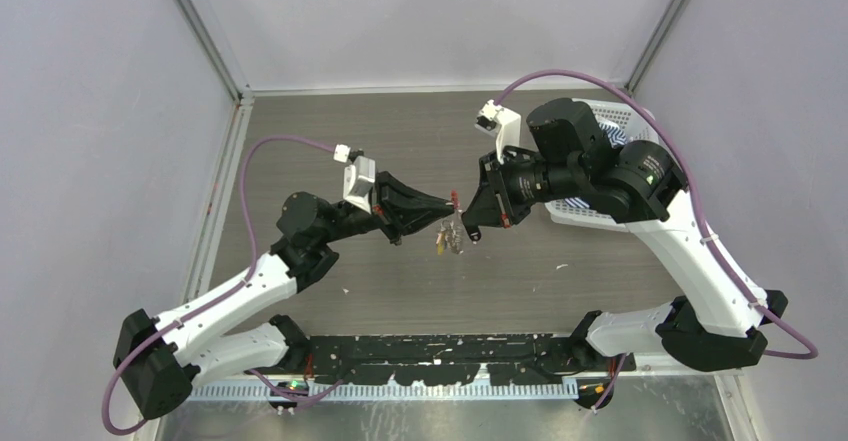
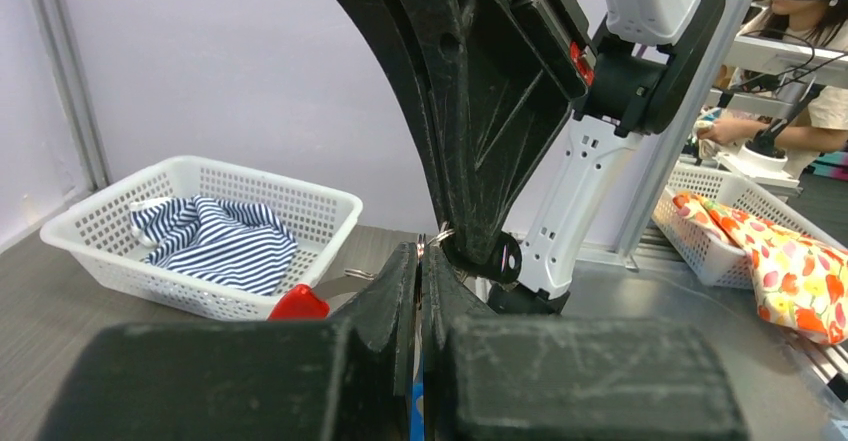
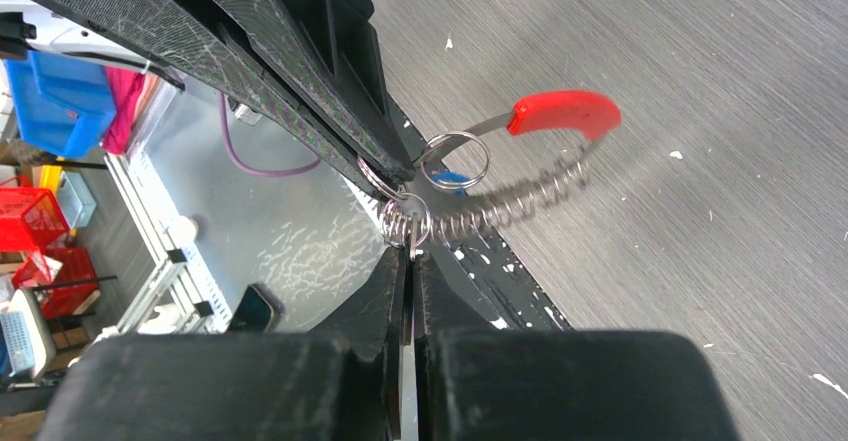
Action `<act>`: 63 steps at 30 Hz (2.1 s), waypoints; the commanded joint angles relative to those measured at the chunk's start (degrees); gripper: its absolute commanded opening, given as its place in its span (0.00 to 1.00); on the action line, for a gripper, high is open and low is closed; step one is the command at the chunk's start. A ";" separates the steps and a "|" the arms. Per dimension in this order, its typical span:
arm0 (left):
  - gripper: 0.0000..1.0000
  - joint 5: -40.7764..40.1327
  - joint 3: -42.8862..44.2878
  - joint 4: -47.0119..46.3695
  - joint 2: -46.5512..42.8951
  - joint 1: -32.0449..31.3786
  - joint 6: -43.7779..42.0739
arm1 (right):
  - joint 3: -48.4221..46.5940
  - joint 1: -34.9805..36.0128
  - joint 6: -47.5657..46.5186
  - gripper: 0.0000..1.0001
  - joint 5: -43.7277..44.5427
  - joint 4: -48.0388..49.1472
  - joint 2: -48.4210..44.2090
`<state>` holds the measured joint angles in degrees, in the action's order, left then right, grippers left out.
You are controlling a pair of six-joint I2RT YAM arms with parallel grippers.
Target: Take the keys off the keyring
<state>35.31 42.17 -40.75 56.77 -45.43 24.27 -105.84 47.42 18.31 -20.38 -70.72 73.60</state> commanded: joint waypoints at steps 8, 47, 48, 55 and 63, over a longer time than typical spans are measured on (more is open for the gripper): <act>0.00 -8.95 -1.35 -10.01 -0.33 0.41 2.19 | 0.05 0.13 -1.19 0.01 0.84 -1.12 -0.81; 0.00 5.79 9.70 26.69 2.94 1.04 -15.09 | -11.59 0.08 -2.55 0.01 4.72 -5.47 3.31; 0.00 5.54 9.88 26.61 3.26 1.04 -14.94 | -12.00 0.11 -2.66 0.01 4.59 -5.74 3.46; 0.56 -1.11 8.59 25.76 1.41 1.12 -15.02 | -12.37 0.08 -2.19 0.01 5.30 -6.60 4.10; 0.59 -6.73 7.25 28.10 -3.62 1.11 -18.45 | -13.41 0.08 -1.54 0.01 6.44 -7.49 5.89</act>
<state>31.90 49.76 -12.86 56.45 -44.51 8.34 -116.84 47.62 16.64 -14.37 -79.00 78.89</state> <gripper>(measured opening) 0.589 0.069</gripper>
